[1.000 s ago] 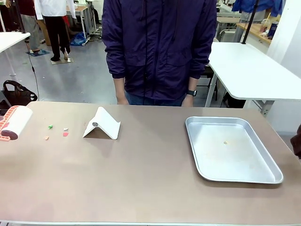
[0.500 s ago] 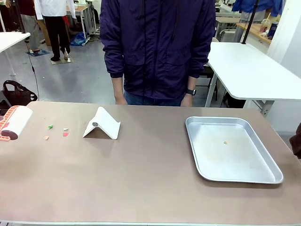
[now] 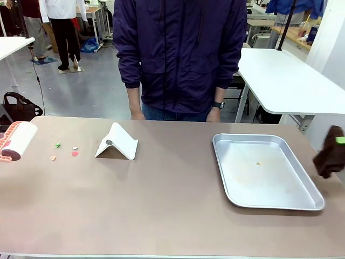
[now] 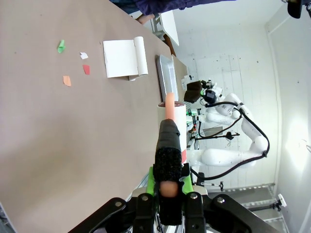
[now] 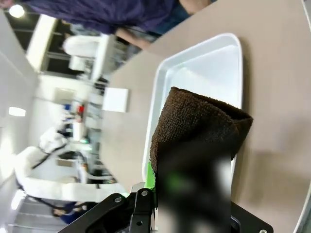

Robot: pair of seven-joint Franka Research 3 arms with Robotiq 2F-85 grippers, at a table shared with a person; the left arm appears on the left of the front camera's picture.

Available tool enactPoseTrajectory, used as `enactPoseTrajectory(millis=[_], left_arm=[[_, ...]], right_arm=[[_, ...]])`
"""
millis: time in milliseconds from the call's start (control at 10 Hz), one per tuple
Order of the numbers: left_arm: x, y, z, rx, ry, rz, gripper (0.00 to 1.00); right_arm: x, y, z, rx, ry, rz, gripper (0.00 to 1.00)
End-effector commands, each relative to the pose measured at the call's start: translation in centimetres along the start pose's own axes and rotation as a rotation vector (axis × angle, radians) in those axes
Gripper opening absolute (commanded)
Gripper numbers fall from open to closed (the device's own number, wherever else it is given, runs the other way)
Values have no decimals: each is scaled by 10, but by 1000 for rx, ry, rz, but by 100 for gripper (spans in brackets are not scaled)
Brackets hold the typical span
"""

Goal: Clean the surface of the table.
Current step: If a person points to the right, clean the right side of the table with your right hand, and if they point to the left, clean the left side with your left hand.

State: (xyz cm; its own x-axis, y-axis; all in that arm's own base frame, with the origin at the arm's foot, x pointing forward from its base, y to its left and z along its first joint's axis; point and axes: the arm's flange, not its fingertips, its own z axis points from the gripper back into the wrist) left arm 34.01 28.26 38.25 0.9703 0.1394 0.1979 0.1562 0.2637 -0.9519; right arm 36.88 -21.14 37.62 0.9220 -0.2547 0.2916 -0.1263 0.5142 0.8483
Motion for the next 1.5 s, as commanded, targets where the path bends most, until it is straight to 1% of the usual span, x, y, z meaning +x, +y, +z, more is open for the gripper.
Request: enactPoseTrajectory(millis=[0,100,200,400,500,600,700,800,1100,1400], left_arm=[[-2,-5,0,-2,8,-7,0],[-2,-5,0,-2,8,-7,0],[-2,-5,0,-2,8,-7,0],[-2,-5,0,-2,8,-7,0],[-2,-5,0,-2,8,-7,0],[-2,-5,0,-2,8,-7,0],[-2,-5,0,-2,8,-7,0],[-2,-5,0,-2,8,-7,0],[-2,-5,0,-2,8,-7,0],[-2,-5,0,-2,8,-7,0]], right_arm=[[16,44,-54,-176,135,22,12],[27,53,-76,-241,181,38,12],[35,61,-97,-280,226,57,12],[45,76,-136,-417,264,111,12],[51,78,-159,-522,272,138,12],[55,76,-176,-580,309,155,12],[56,71,-191,-613,335,161,12],[55,60,-212,-652,346,173,12],[53,35,-256,-642,340,145,12],[50,34,-281,-593,383,131,12]])
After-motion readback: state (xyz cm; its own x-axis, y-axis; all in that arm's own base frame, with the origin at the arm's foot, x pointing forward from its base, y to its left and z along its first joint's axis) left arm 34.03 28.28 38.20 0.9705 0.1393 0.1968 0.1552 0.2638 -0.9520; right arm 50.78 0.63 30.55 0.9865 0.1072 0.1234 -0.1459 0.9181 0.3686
